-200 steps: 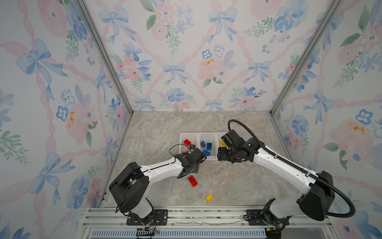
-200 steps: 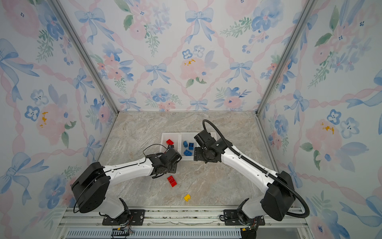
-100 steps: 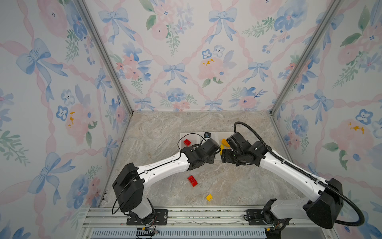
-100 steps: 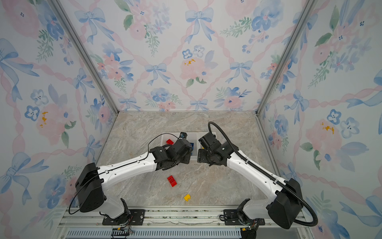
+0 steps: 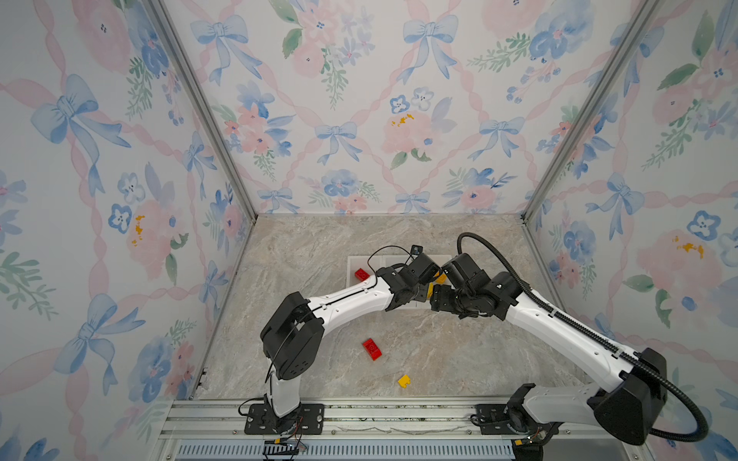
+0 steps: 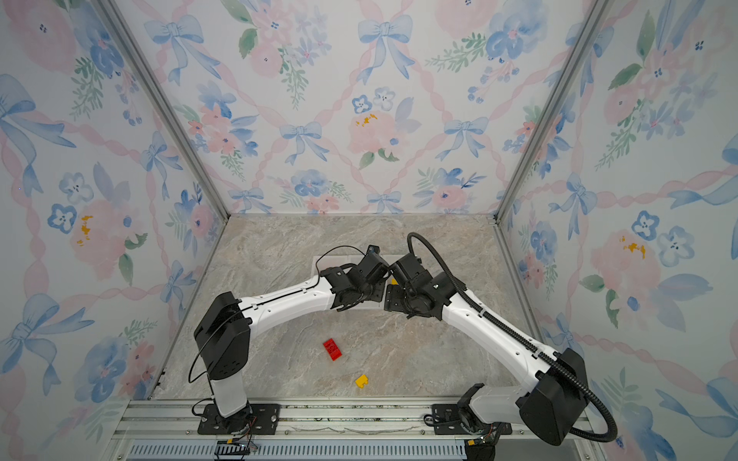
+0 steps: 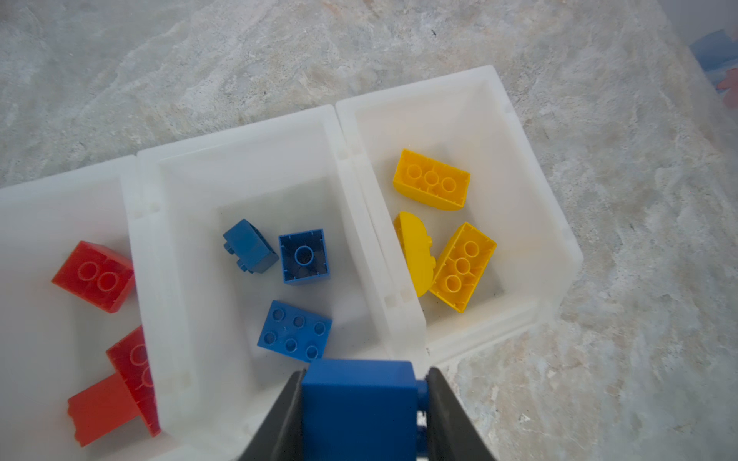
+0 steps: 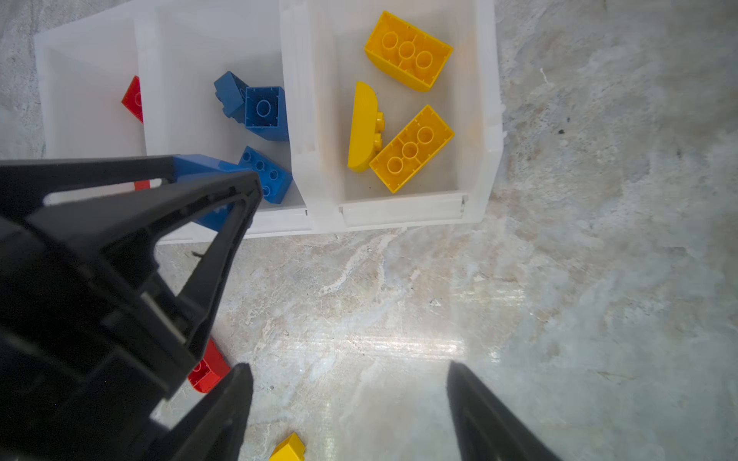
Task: Sort the legos into containers by color
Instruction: Place the lego in the container.
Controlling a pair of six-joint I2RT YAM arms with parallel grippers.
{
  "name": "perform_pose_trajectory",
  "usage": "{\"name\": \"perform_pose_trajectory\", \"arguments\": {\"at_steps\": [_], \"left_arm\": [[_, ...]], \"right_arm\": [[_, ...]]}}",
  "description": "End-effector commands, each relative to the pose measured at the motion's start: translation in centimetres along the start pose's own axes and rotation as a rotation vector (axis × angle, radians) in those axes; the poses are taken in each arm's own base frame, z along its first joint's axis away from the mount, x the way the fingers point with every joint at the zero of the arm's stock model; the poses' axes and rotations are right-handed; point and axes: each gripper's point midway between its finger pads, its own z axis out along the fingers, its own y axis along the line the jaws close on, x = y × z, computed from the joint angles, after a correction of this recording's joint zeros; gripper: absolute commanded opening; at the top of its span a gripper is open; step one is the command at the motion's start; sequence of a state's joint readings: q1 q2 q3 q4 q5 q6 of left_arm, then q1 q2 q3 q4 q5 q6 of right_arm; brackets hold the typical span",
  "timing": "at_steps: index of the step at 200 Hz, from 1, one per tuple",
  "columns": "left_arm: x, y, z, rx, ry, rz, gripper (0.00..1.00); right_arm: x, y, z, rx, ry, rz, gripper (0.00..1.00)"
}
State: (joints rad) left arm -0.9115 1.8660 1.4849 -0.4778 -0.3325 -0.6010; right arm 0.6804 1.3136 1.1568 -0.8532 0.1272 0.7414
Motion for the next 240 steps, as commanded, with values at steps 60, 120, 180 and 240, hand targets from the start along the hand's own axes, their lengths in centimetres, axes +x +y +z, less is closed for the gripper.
{"name": "perform_pose_trajectory", "arguments": {"at_steps": [60,120,180,240], "left_arm": [[1.4,3.6,4.4,-0.112,0.071,0.002,0.30],[1.0,4.4,5.2,-0.136,0.071,-0.020,0.71],[-0.3,3.8,2.0,-0.089,0.020,-0.053,0.79],[2.9,3.8,-1.7,-0.033,0.047,-0.121,0.79]], "right_arm": [[0.4,-0.7,0.7,0.012,0.016,0.021,0.80],[0.4,-0.4,1.1,0.006,0.024,0.022,0.80],[0.7,-0.5,1.3,0.003,0.029,0.031,0.81],[1.0,-0.3,1.4,-0.009,0.030,0.027,0.81]]}}
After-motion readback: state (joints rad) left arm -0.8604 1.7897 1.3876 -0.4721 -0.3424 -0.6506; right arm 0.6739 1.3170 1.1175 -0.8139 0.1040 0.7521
